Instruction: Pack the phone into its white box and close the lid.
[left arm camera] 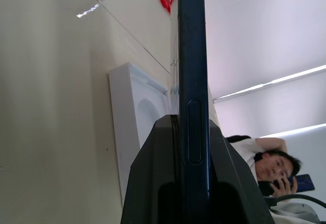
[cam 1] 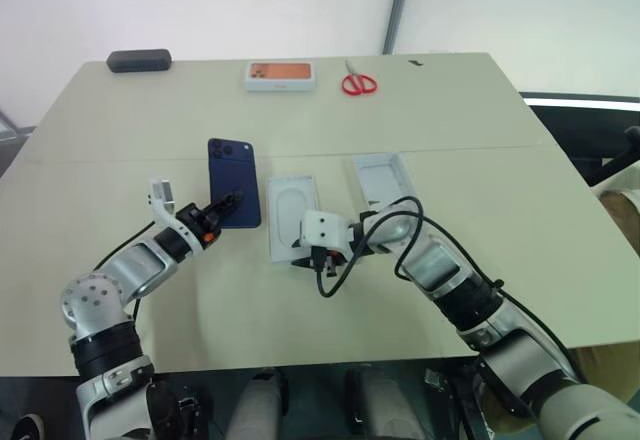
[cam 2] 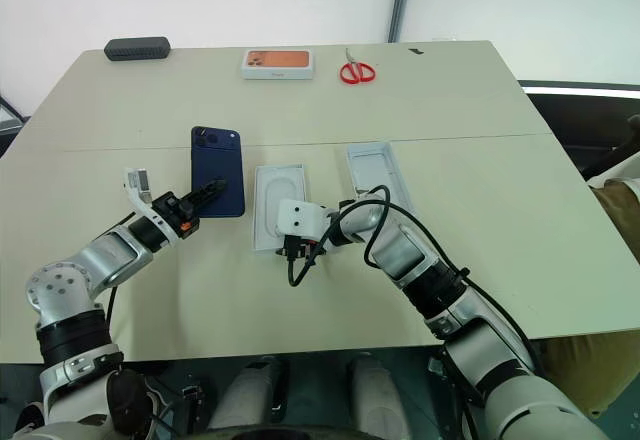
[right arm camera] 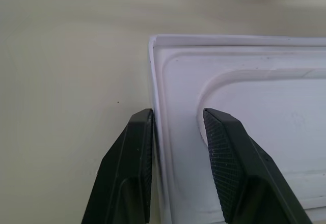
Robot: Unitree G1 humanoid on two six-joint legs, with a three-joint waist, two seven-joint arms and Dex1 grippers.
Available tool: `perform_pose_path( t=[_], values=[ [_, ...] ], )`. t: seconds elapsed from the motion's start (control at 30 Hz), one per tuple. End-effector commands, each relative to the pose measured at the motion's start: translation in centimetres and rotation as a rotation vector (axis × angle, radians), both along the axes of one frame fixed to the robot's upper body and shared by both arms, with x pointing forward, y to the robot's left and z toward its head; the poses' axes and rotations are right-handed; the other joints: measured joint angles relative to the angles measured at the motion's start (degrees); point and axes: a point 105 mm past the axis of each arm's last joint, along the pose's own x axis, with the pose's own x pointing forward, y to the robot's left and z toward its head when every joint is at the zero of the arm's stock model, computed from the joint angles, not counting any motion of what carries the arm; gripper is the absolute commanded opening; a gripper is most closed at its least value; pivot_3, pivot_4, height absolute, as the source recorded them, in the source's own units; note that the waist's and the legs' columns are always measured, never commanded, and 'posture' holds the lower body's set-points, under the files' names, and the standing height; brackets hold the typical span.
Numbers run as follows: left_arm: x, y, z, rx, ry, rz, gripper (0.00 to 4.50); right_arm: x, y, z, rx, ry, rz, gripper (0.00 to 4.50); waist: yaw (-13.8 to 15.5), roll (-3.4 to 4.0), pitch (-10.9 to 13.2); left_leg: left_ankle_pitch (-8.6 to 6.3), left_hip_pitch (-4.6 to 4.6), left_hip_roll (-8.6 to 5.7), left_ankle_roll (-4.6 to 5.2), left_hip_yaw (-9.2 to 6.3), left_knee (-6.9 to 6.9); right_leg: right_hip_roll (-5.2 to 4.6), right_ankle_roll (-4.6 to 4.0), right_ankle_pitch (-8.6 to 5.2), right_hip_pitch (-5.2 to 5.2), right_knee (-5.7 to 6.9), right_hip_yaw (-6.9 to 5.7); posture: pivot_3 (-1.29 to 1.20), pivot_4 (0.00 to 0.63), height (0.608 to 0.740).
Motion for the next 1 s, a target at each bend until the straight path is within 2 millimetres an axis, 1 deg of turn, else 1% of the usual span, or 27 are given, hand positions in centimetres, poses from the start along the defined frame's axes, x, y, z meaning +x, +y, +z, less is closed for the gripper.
perform_pose_path(
  t=[0.03, 0.17, 0.23, 0.37, 0.53, 0.6, 0.73, 0.87, 0.93, 1.0],
  values=[
    [-0.2, -0.3, 1.8, -0.003, -0.077, -0.017, 0.0, -0.1, 0.4, 0.3, -0.01, -0.023, 0.025, 1.63, 0.0, 0.0, 0.0, 0.0, 0.01, 0.0, 0.0, 0.0, 0.0, 0.0, 0.0, 0.0, 0.0, 0.0, 0.0, 0.0, 0.15, 0.74],
    [0.0, -0.2, 2.0, -0.012, -0.082, -0.009, 0.0, -1.3, 0.6, -0.5, -0.02, 0.055, 0.048, 1.63, 0.0, 0.0, 0.0, 0.0, 0.02, 0.0, 0.0, 0.0, -0.01, 0.01, 0.0, 0.0, 0.01, 0.0, 0.0, 0.0, 0.15, 0.74],
    [-0.1, -0.3, 2.0, -0.015, -0.081, -0.019, 0.0, -1.7, 1.1, -0.6, -0.005, 0.085, 0.051, 1.63, 0.0, 0.0, 0.0, 0.0, 0.02, 0.01, 0.0, -0.01, -0.01, 0.01, 0.0, 0.0, 0.01, 0.0, 0.0, 0.0, 0.15, 0.74],
    [-0.2, -0.5, 2.0, -0.012, -0.08, -0.022, 0.0, -1.9, 2.3, -0.1, 0.046, 0.12, 0.033, 1.63, -0.1, 0.0, 0.0, 0.0, 0.03, 0.01, 0.0, 0.0, -0.03, 0.01, 0.0, 0.0, 0.01, 0.0, 0.0, 0.0, 0.15, 0.74],
    [0.4, 0.1, 2.2, 0.006, -0.081, -0.01, 0.0, -2.1, 4.3, 1.0, 0.11, 0.198, -0.006, 1.63, -0.3, 0.0, 0.0, 0.0, 0.04, 0.05, 0.0, -0.01, -0.03, 0.08, -0.02, 0.01, -0.02, 0.03, 0.01, 0.0, 0.15, 0.74],
    [0.5, 0.2, 2.4, 0.007, -0.086, -0.009, 0.0, -2.2, 4.3, 0.8, 0.089, 0.17, 0.009, 1.63, -0.1, 0.0, 0.0, 0.01, 0.04, 0.06, -0.02, -0.03, -0.03, 0.11, -0.03, 0.01, -0.05, 0.08, 0.01, 0.0, 0.15, 0.74],
    [0.5, 0.4, 2.3, 0.038, -0.092, -0.007, 0.0, -1.1, 3.1, 0.4, 0.055, 0.148, -0.04, 1.63, 0.1, 0.0, 0.0, 0.02, 0.04, 0.0, -0.03, -0.01, 0.0, 0.02, -0.03, 0.01, 0.0, 0.06, 0.0, 0.0, 0.15, 0.74],
    [0.4, 0.4, 2.1, 0.035, -0.087, -0.015, 0.0, 0.0, 2.9, 0.8, 0.062, 0.132, -0.095, 1.63, 0.1, 0.0, 0.0, 0.02, 0.04, -0.01, -0.03, -0.01, 0.0, 0.02, -0.03, 0.01, 0.01, 0.05, -0.01, 0.0, 0.15, 0.74],
    [0.3, 0.3, 2.1, 0.031, -0.089, -0.02, 0.0, 0.0, 3.3, 1.5, 0.101, 0.134, -0.098, 1.63, 0.1, 0.0, 0.0, 0.02, 0.04, 0.0, -0.03, -0.01, 0.0, 0.04, -0.03, 0.01, 0.01, 0.06, -0.02, 0.0, 0.15, 0.74],
    [-0.1, 0.1, 2.0, 0.023, -0.082, -0.045, 0.0, -0.1, 3.8, 2.5, 0.16, 0.172, -0.112, 1.63, 0.1, 0.0, 0.0, 0.02, 0.04, 0.01, -0.03, -0.01, -0.01, 0.05, -0.03, 0.01, 0.0, 0.06, -0.02, 0.0, 0.15, 0.74]
  ],
)
